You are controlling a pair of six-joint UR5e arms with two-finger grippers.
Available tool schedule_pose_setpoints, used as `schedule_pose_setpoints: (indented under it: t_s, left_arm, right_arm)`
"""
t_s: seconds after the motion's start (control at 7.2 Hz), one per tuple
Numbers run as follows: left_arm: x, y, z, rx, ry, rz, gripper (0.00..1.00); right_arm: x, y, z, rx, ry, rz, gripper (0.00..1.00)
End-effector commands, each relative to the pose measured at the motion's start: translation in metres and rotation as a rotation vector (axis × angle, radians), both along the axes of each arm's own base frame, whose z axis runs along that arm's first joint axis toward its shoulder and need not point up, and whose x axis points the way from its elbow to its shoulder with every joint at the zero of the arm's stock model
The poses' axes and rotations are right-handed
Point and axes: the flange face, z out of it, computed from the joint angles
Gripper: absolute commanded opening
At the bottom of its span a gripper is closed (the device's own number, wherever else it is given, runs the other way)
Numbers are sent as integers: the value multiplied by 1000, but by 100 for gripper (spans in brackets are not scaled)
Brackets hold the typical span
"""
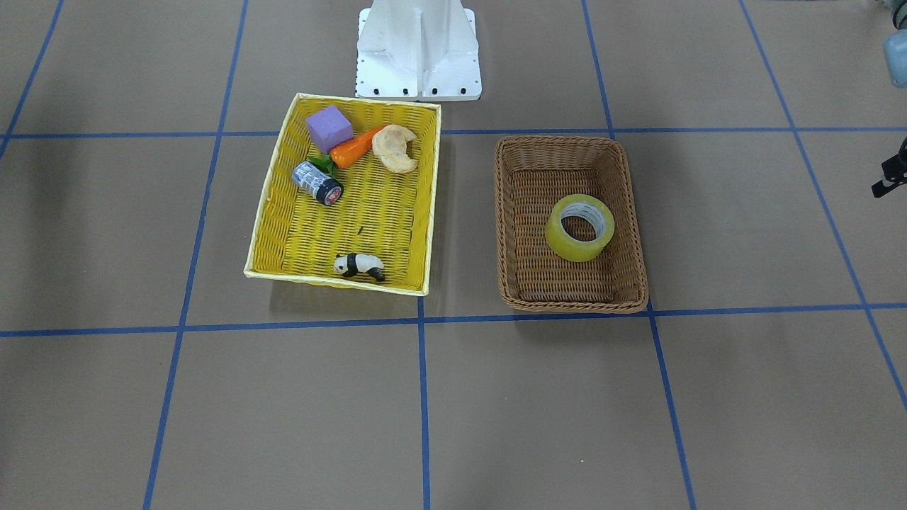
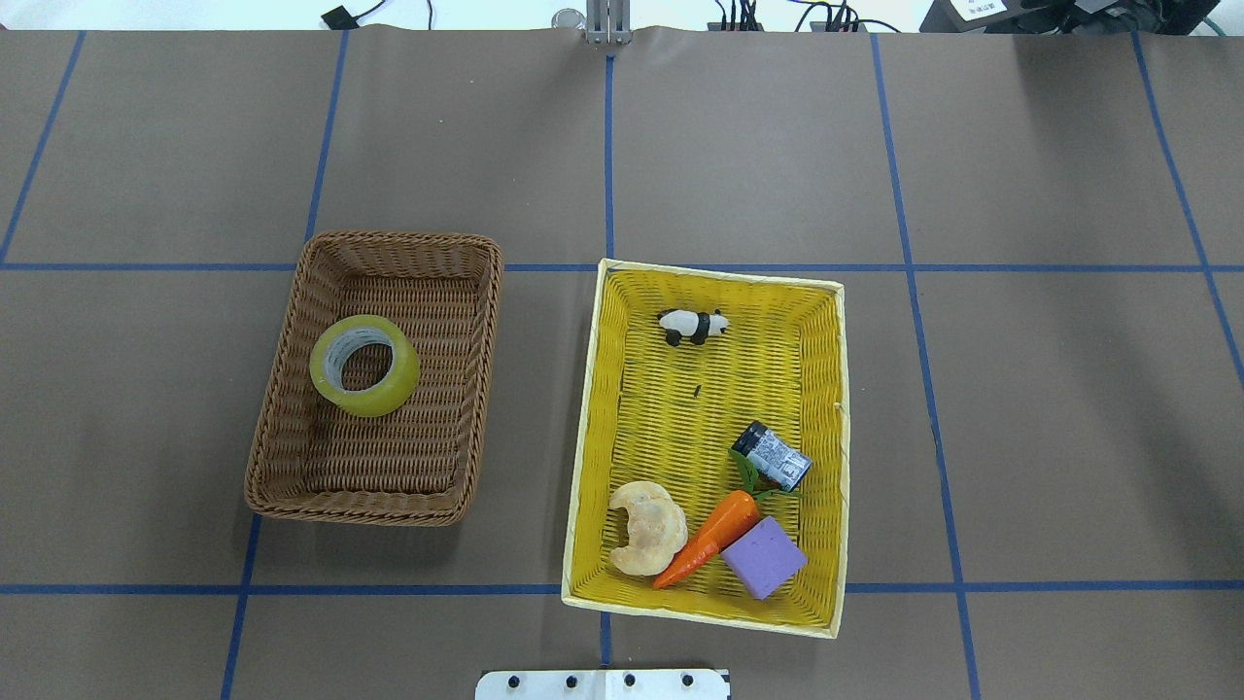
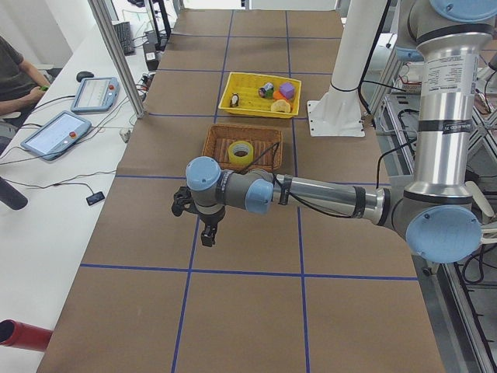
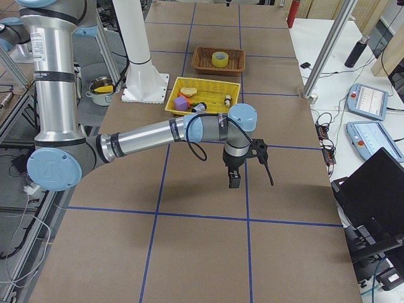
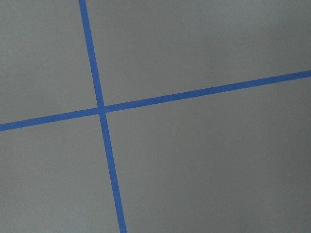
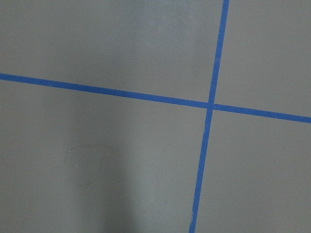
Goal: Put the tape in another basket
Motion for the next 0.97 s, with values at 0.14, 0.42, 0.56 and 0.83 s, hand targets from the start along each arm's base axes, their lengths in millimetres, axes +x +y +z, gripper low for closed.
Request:
schedule_pose_setpoints:
  t_s: [0.14,0.42,0.56,0.83]
  left_arm:
    - [0,1,3,-2,-1,2,98]
    - [0,1,-6,12,4,-1,98]
    - [0,-1,-11,23,4,-1,98]
    - [0,-2,-15,34,6,1,98]
  right_arm:
    - [1,-1,-1,4,4,1,100]
    - [1,-1,-8,16,3,2,100]
    - [0,-2,-5,10,5,2,100]
    - [0,-2,-5,2,2,10,100]
